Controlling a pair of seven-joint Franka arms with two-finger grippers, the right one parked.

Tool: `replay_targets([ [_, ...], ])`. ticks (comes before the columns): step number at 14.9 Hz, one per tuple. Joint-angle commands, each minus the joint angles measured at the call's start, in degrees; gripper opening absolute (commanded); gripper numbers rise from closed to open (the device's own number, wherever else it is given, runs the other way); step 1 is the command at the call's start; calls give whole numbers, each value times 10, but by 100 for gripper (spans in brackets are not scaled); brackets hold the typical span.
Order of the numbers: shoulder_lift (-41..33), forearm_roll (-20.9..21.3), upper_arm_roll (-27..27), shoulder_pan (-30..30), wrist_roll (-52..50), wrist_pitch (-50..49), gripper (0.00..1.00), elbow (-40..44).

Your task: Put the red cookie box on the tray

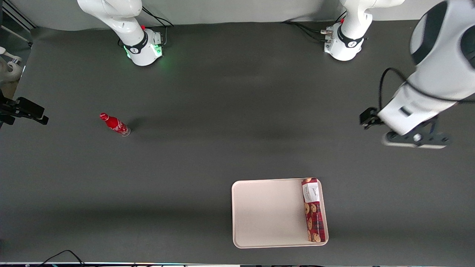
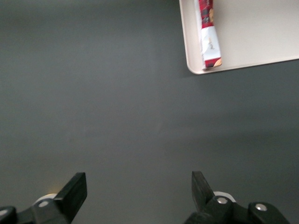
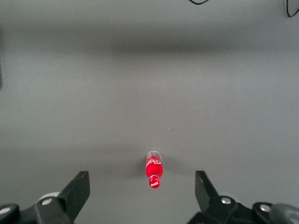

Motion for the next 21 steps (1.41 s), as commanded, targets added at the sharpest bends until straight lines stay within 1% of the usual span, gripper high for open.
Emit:
replay_targets([
  [1, -111, -45, 71, 2, 63, 47, 100, -155],
  [3, -139, -46, 72, 2, 63, 66, 100, -199],
  [6, -142, -46, 74, 2, 62, 66, 100, -206],
  [8, -143, -61, 74, 2, 64, 61, 100, -201],
  [9, -144, -69, 74, 1, 64, 59, 100, -196],
  [11, -141, -71, 73, -1, 66, 59, 100, -178],
  [13, -130, -70, 71, -5, 60, 44, 100, -127],
  [14, -129, -70, 71, -5, 64, 27, 100, -115],
  [18, -123, -70, 70, -5, 59, 19, 100, -79],
  [21, -115, -70, 71, -4, 63, 19, 100, -75],
])
